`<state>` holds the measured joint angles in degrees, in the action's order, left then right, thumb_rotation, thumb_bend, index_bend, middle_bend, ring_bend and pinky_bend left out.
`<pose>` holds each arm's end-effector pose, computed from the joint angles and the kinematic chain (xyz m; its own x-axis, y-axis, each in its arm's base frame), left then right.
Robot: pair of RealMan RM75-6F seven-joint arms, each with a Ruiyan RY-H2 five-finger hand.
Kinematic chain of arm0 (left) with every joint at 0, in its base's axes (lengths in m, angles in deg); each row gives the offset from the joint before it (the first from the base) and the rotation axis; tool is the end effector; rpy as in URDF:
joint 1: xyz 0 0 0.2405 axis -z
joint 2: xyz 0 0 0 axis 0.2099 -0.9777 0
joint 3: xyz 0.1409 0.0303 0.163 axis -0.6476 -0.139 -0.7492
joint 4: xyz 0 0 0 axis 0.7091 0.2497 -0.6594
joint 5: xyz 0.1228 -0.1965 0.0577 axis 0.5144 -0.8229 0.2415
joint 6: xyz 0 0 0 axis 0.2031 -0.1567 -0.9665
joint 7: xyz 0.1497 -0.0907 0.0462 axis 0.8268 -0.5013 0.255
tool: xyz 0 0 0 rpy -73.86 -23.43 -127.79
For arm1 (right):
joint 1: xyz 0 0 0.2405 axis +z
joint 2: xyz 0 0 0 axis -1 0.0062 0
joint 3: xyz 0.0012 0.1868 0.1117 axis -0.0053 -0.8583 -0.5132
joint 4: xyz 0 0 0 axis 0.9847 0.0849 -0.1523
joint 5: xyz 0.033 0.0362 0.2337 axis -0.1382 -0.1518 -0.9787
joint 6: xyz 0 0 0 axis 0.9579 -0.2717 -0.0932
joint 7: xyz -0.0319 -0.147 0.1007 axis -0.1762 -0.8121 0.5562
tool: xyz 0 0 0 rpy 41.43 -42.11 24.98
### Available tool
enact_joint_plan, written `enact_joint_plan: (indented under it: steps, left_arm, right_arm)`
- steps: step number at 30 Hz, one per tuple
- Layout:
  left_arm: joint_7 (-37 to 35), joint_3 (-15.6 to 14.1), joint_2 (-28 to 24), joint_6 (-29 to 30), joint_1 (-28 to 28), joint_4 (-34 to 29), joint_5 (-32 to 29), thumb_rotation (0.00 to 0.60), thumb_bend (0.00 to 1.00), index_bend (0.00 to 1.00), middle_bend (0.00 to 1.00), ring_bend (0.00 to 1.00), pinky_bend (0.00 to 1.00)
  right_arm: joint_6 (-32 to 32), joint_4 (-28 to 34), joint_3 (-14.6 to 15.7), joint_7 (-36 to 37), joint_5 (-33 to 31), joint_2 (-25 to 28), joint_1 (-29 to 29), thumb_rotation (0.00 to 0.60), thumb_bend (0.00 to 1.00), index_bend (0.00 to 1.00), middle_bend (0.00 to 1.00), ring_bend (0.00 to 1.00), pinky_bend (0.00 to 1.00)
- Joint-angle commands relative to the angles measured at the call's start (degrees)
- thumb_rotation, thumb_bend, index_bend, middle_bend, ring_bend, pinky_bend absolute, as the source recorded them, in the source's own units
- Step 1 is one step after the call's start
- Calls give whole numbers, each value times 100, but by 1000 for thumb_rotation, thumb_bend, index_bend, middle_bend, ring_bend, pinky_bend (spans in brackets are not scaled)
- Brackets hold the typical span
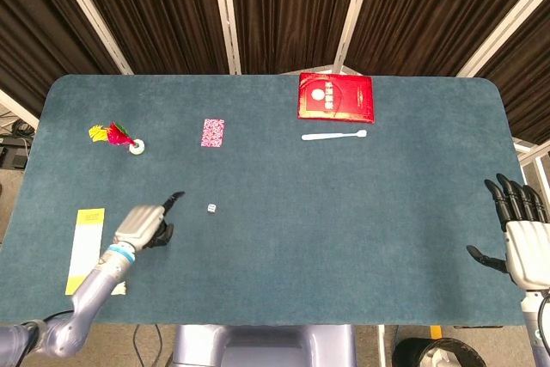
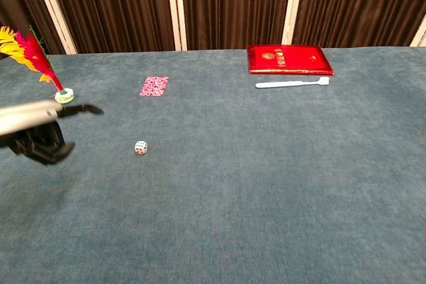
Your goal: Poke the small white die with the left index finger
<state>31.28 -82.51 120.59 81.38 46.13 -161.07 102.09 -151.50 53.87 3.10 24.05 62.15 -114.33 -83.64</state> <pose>-0.1896 0.2984 -0.0450 0.2507 0.4727 0.8448 0.9678 -0.1442 -0.2065 -0.2502 -0.2363 0.1528 0.4232 0.0666 0.9036 -0.9055 -0.0027 0.4243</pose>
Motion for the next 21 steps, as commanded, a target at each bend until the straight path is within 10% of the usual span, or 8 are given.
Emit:
enact_joint_plan:
  steps: [1,3,7,8,21]
  left_arm:
    - [-185,154,-350,604,-264,-323,408,600,706,0,937,921,1000]
    - [-239,225,-551,961,-397,-498,653,600,703,0,857,828,951]
    - [-158,247,-1021,1837,-782,-809,1207,600,276,0,277,233,92]
    - [-69,218,-1146,2006,-884,-882,1277,600,130,0,116,85,5]
    - [142,-605,-2424,3340,-2283,-1752,1958,600,0,0,0,0,0]
  right_arm:
    - [-20,17,14,21,43,12,-8,600,0,0,0,0,0]
    - [-43,28,35,57,102,24,-20,600,0,0,0,0,0]
    - [-101,57,71,74,208,43,-47,600,0,0,0,0,0]
    - [-117,65,75,71,225,46,-53,600,0,0,0,0,0]
    - [-321,108,161,203,535,115,-148,600,0,0,0,0,0]
